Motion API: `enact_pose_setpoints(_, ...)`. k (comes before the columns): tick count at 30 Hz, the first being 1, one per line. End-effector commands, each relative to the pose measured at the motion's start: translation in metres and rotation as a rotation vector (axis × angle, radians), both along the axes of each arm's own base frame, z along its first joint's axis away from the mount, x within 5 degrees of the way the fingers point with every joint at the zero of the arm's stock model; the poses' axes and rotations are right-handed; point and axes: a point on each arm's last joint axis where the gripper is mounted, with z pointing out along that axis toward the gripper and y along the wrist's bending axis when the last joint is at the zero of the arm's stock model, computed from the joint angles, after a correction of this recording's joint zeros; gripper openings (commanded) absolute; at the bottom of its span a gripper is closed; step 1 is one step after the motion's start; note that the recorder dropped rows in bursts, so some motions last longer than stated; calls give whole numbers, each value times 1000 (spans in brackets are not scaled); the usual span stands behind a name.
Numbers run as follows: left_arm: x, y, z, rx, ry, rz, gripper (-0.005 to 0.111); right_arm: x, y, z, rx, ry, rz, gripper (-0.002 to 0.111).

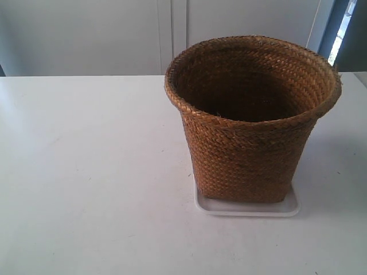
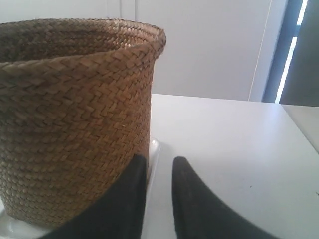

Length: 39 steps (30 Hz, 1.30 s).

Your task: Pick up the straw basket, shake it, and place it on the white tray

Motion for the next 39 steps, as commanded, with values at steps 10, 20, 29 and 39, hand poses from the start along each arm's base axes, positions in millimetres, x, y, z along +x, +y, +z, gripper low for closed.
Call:
enact_pose_setpoints(10, 0, 0, -1, -8, -3, 1, 0, -14, 4, -29, -36, 100, 43, 19)
enact_pose_setpoints(20, 0, 0, -1, -8, -3, 1, 0, -15, 5, -36, -37, 173, 58, 19)
enact_pose_setpoints(29, 0, 0, -1, -8, -3, 1, 0, -15, -3, -35, 49, 167, -46, 19)
enact_pose_setpoints(39, 0, 0, -1, -8, -3, 1, 0, -15, -3, -35, 47, 167, -47, 19)
